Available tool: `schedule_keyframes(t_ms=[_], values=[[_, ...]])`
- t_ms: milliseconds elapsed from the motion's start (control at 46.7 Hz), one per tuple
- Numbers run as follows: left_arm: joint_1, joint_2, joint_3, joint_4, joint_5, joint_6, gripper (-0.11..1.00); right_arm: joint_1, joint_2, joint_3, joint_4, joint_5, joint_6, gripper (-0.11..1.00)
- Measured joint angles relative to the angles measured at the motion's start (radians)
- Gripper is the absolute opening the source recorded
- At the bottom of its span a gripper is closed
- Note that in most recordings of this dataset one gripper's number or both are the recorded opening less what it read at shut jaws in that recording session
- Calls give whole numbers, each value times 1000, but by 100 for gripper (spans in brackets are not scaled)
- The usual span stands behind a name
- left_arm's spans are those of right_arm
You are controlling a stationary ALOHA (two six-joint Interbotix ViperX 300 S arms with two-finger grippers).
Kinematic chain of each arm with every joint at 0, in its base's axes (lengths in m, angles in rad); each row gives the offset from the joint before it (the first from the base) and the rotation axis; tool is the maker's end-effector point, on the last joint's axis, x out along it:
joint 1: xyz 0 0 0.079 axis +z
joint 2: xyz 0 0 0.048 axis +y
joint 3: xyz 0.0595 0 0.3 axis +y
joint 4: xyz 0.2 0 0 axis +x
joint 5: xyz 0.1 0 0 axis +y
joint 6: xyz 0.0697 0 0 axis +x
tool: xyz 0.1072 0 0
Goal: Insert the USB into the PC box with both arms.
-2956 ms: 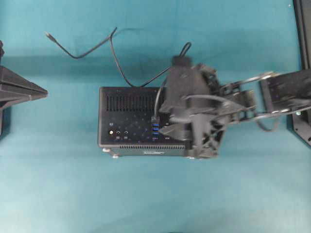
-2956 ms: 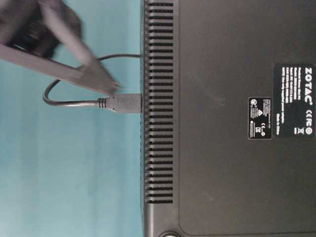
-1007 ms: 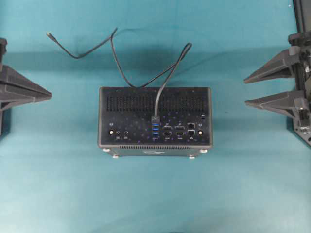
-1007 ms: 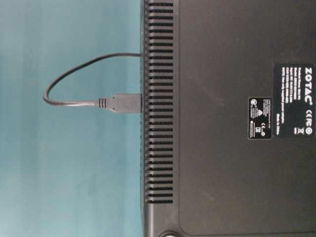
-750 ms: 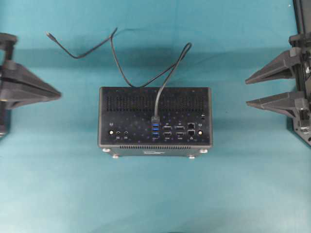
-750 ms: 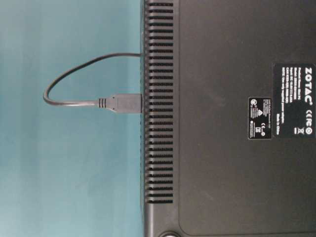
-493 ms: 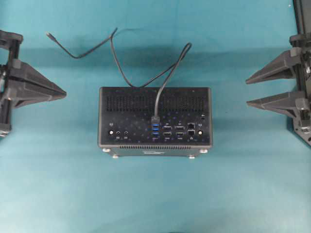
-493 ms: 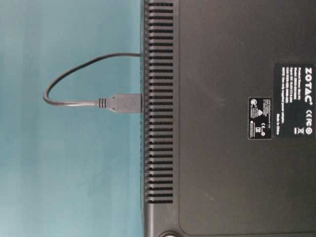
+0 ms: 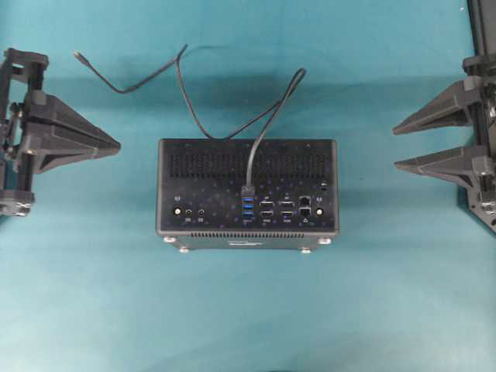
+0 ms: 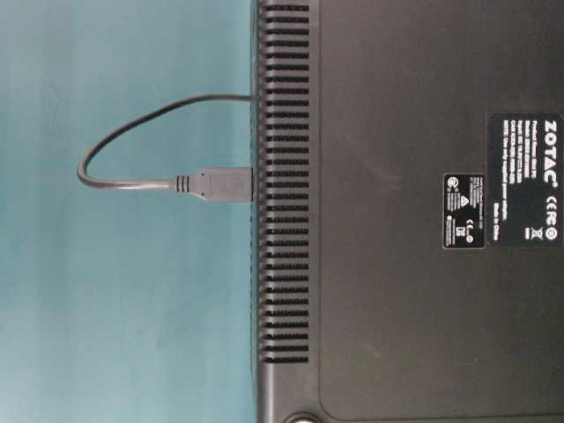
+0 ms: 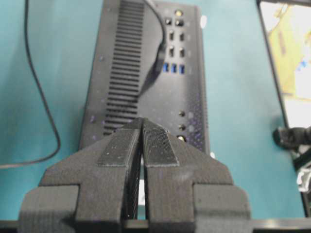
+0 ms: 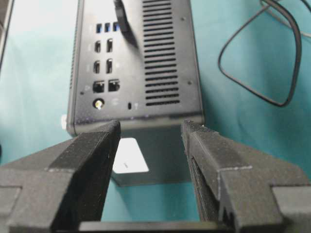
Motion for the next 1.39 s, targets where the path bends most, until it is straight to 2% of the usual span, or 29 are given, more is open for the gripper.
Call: schedule_keyframes(t_ms=[514,686,857,1243,1392], values=[[3,8,-38,2,37,-6,0,0,-5,6,5,-5,6,59],[41,11,-44,2,5,8,0,0,-5,8,6,-8,8,59],[20,12,-37,2,18,17,0,0,-5,11,6,-8,6,59],[28,3,-21,2,-40,0,0,0,-5,15,9,-8,8,59],[20,2,-26,2,-28,-41,0,0,-5,21,15,-9,8,59]])
